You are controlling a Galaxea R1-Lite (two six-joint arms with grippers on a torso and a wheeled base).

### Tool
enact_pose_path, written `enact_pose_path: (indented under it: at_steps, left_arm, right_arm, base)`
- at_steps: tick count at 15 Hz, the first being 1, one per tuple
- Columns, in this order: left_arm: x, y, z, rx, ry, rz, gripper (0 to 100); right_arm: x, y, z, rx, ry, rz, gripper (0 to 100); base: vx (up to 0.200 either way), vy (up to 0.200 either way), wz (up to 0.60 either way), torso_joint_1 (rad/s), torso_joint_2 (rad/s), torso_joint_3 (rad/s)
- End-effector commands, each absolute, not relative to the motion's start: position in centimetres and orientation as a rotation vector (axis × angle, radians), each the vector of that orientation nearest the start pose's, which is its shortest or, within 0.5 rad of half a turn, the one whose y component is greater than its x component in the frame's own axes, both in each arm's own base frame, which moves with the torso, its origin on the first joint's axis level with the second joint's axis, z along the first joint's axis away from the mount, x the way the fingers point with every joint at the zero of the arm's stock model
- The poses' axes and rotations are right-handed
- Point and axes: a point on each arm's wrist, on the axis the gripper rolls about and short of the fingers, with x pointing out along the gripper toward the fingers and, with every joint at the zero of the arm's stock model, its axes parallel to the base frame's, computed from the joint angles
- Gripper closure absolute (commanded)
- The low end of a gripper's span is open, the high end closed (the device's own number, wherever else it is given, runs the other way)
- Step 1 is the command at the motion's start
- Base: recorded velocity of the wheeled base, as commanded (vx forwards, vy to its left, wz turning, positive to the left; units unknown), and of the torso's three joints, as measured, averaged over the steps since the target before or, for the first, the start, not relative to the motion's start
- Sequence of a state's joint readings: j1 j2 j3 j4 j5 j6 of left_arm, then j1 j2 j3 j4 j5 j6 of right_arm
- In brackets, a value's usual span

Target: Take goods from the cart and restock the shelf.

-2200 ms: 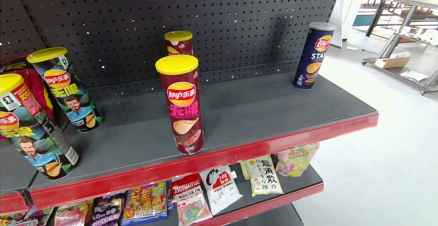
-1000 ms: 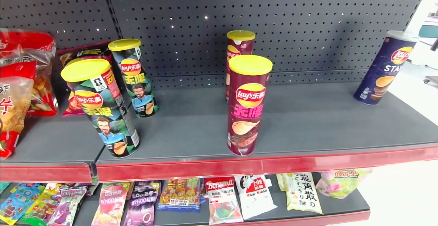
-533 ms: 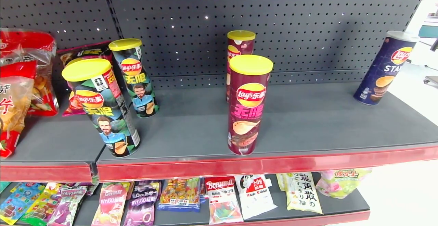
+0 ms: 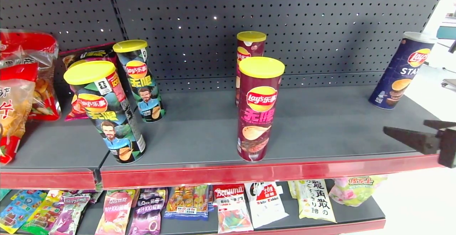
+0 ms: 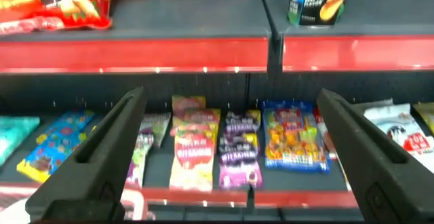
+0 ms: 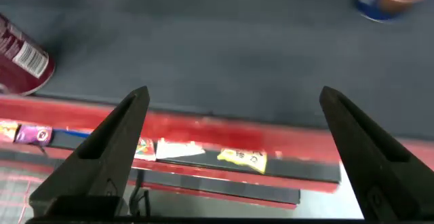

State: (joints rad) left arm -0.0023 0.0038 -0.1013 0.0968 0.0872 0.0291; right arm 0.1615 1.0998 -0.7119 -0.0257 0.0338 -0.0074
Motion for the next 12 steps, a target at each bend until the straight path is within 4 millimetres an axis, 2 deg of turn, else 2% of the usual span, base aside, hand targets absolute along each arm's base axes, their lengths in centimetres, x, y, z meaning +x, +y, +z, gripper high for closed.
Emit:
enact_pose_path:
  at_steps: [1, 4, 6, 9, 12]
  left_arm:
    - [-2.6, 0.2, 8.3, 0.041, -0.003, 0.089, 0]
    - [-2.6, 0.2, 8.3, 0.040, -0.003, 0.091, 0]
    - [-2.6, 0.2, 8.3, 0.035, -0.003, 0.091, 0]
    - [-2.6, 0.2, 8.3, 0.034, -0.003, 0.091, 0]
    - [-2.6, 0.2, 8.3, 0.032, -0.003, 0.091, 0]
  right_arm:
    - [21.6, 5.4, 20.5, -0.059, 0.504, 0.274, 0]
    - [24.2, 8.1, 18.6, -0.072, 0.543, 0.365, 0]
    - [25.7, 9.5, 18.4, -0.081, 0.525, 0.393, 0]
    - [26.2, 10.9, 18.1, -0.093, 0.531, 0.433, 0]
    - [25.7, 12.1, 18.2, -0.107, 0.530, 0.469, 0]
  base:
    - [0.000, 0.000, 0.00, 0.000, 0.00, 0.000]
    - [0.000, 0.000, 0.00, 0.000, 0.00, 0.000]
    - [0.000, 0.000, 0.00, 0.000, 0.00, 0.000]
    - [0.000, 0.000, 0.00, 0.000, 0.00, 0.000]
    - [0.000, 0.000, 0.00, 0.000, 0.00, 0.000]
